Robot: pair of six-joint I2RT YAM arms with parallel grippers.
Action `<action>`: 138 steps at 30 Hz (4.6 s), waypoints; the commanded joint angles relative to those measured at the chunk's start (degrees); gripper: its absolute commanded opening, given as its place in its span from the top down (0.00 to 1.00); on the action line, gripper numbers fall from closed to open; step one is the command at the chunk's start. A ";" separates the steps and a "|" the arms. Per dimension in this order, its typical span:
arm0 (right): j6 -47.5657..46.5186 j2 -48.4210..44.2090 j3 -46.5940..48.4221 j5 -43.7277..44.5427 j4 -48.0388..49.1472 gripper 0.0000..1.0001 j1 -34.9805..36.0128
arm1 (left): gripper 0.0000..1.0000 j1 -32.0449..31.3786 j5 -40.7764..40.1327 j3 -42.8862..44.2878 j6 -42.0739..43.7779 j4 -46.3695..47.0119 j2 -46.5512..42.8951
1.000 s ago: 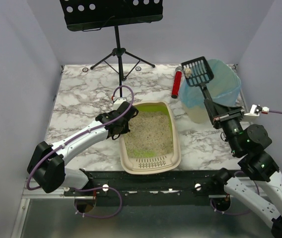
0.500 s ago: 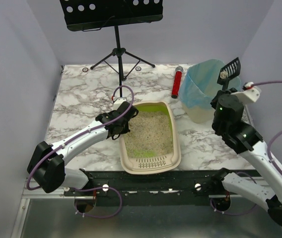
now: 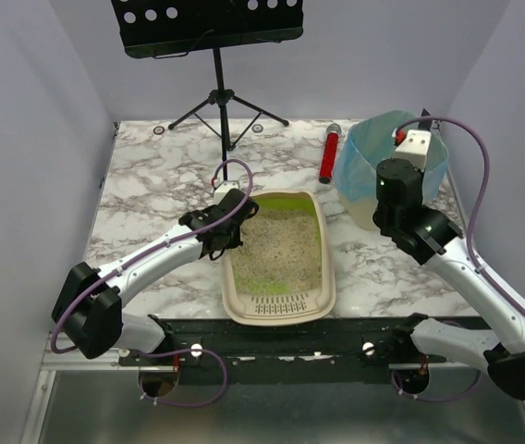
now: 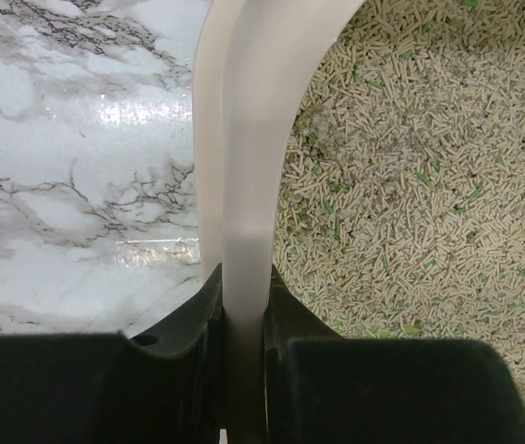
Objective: Clean the litter box
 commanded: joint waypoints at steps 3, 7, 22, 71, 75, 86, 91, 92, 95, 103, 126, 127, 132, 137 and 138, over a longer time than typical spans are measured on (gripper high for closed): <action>1.47 -9.73 1.62 -11.18 1.04 0.99 -0.09 | 1.00 0.14 2.35 1.60 0.90 9.57 0.38; 3.78 -15.10 1.62 -15.77 0.52 0.99 -0.09 | 1.00 0.14 3.41 1.43 1.34 10.28 0.20; 13.97 -10.88 6.89 -17.87 -13.89 0.99 -0.09 | 1.00 0.14 4.46 1.51 1.61 10.45 1.17; 73.81 8.09 -25.88 -70.97 7.88 0.99 5.35 | 1.00 -4.60 -3.89 -0.24 -17.81 3.77 -0.50; 81.99 12.30 -29.75 -68.94 23.66 0.99 7.90 | 1.00 -4.95 -3.54 -0.51 -17.38 4.65 -0.50; 88.68 23.66 -31.24 -62.80 40.50 0.99 12.12 | 1.00 -5.22 -2.74 -0.42 -16.41 5.44 0.20; 87.72 22.68 -31.69 -56.99 37.08 0.99 12.39 | 1.00 -5.22 -2.92 -0.59 -16.41 5.36 -0.24; 87.54 23.03 -31.69 -57.07 36.99 0.99 12.39 | 1.00 -5.22 -2.92 -0.51 -16.23 5.44 -0.32; 86.76 25.84 -31.25 -58.56 38.65 0.99 12.39 | 1.00 -5.30 -2.83 -0.68 -15.97 5.71 -0.50; 84.38 31.21 -31.77 -59.72 47.53 0.99 12.92 | 1.00 -5.22 -2.48 -0.68 -14.57 6.50 -0.59; 84.12 21.55 -46.10 -56.29 58.82 0.99 13.18 | 1.00 -5.04 -6.70 0.37 -16.23 2.72 -0.85; 84.12 20.41 -45.93 -55.06 56.79 0.99 13.09 | 1.00 -5.04 -6.87 0.37 -16.32 2.63 -0.77; 83.94 13.22 -45.84 -51.45 46.85 0.99 13.09 | 1.00 -5.04 -6.96 0.63 -16.23 2.28 -0.07; 82.27 7.58 -46.54 -49.78 43.93 0.99 13.09 | 1.00 -5.04 -7.40 1.16 -16.32 1.75 0.38; 82.01 6.87 -46.63 -49.95 43.24 0.99 13.09 | 1.00 -5.04 -7.40 1.25 -16.23 1.84 0.20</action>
